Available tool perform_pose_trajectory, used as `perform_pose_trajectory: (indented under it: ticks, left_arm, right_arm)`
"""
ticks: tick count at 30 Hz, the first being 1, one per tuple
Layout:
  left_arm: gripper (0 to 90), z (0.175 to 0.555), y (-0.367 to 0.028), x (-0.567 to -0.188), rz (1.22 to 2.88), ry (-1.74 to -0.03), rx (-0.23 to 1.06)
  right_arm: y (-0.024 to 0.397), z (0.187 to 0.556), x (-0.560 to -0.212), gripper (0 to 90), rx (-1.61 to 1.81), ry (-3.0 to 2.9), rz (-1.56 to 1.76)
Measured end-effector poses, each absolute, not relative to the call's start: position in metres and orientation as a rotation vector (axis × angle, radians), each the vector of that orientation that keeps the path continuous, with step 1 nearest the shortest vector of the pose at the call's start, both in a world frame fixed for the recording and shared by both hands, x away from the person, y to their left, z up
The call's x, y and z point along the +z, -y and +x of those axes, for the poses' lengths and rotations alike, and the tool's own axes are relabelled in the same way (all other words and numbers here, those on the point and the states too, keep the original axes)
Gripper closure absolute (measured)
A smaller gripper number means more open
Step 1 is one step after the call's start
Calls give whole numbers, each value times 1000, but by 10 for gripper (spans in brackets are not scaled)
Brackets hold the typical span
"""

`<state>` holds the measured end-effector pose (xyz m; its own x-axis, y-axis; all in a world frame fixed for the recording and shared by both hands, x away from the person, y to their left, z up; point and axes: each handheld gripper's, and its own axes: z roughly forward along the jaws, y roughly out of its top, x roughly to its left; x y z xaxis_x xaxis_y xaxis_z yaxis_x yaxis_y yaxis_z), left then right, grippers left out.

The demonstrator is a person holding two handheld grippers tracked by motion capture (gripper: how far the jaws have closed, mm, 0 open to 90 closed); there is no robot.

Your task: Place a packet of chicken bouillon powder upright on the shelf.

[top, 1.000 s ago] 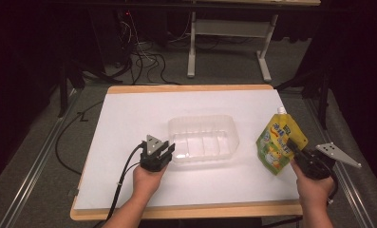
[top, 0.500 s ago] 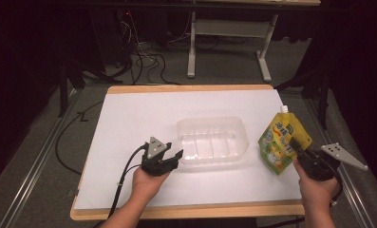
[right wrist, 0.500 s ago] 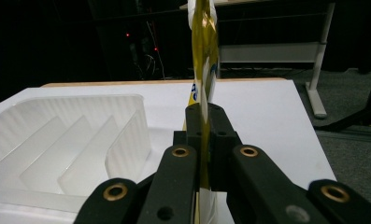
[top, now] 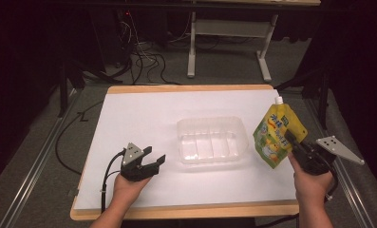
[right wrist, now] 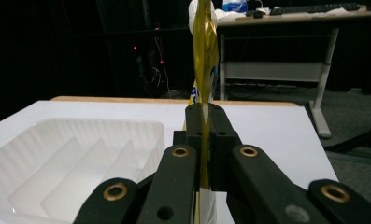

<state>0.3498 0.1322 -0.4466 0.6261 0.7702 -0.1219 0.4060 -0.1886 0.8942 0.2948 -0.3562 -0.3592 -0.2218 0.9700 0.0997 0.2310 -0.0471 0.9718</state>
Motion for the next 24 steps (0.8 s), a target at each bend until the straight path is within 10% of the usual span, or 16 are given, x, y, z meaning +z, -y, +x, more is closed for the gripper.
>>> perform_pose_trajectory:
  ticks: [24]
  left_arm:
    - [322, 350, -121, -445, 1836, -885, 428]
  right_arm:
    - [326, 306, -312, 900, 1414, -1507, 1234]
